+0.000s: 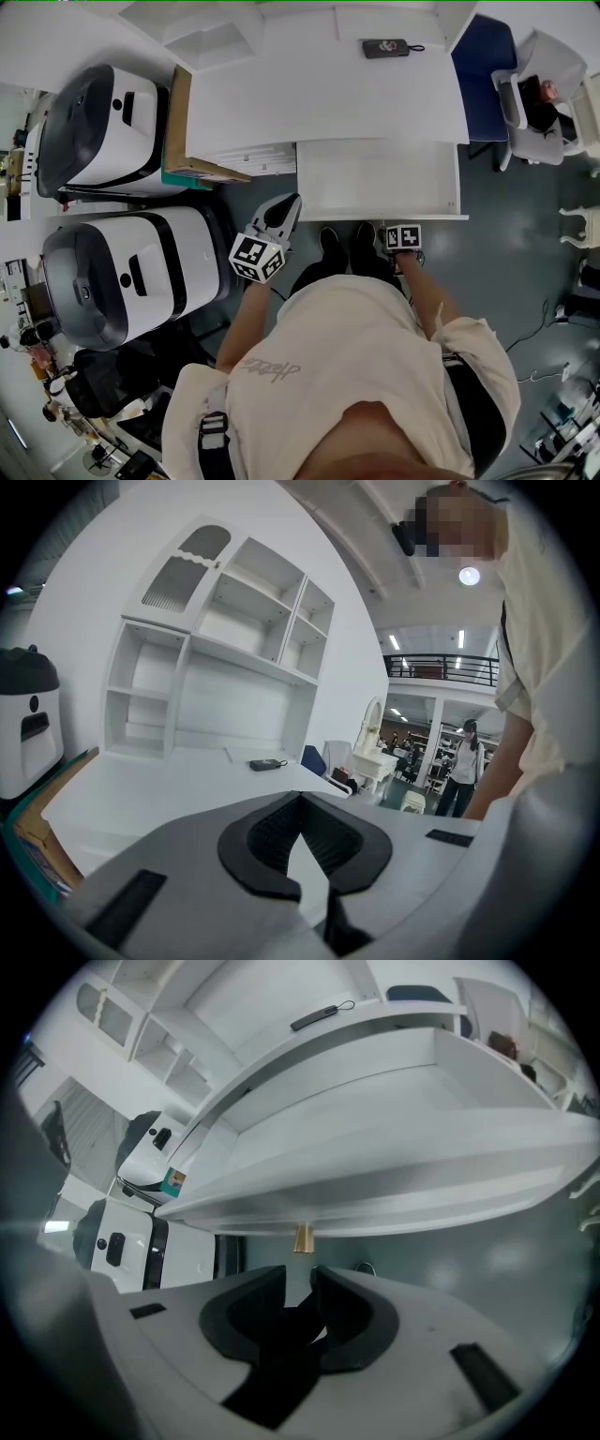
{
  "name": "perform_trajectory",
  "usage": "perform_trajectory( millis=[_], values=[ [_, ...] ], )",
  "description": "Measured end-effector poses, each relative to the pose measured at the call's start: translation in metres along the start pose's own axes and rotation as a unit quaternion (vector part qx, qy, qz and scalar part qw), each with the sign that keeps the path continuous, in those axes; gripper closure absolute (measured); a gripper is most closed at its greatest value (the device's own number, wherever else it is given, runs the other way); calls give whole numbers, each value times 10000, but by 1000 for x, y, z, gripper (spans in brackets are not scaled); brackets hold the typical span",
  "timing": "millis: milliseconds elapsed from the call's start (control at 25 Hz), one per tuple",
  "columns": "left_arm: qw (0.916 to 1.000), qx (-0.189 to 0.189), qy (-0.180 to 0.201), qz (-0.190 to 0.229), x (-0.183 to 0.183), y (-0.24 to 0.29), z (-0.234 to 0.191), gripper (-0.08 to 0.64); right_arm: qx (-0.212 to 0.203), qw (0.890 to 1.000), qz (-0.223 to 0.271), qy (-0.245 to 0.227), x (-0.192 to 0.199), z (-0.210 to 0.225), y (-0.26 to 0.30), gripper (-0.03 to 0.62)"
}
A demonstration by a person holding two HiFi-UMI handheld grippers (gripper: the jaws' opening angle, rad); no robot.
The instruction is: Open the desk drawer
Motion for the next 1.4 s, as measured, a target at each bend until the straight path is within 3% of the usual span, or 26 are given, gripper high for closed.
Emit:
perform_trajectory(
  millis=[120,240,320,640,840,1040,1400],
  values=[
    [10000,48,15,28,2,-1,0,558,15,9998,-5,-180,6,-7,-13,488],
    [9999,132,98,30,1,2,0,558,-25,9977,24,-674,4,-19,-30,532],
    [9997,196,119,79,-1,6,0,558,-90,9944,103,-1050,-1,-29,-42,597],
    [9988,360,191,285,-20,17,-1,558,-1048,9764,890,-1665,-31,-98,-108,598],
    [9980,398,190,453,-33,20,2,558,-1326,9528,1560,-2242,-64,-144,-154,598],
    [9960,580,243,640,-60,22,12,558,-1491,9213,2316,-2745,-98,-186,-201,598],
    [9915,562,444,1086,-124,22,15,558,-1775,8663,3526,-3062,-136,-235,-282,598]
  ],
)
Point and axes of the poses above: the fingertips, and each gripper's own axes: y forward along the fingers, z to its right, x out of its underside, the point moved 6 cm from there along -y, backward along the fingers, and after that the axes turned 8 degrees about y, right-handed, at the moved point
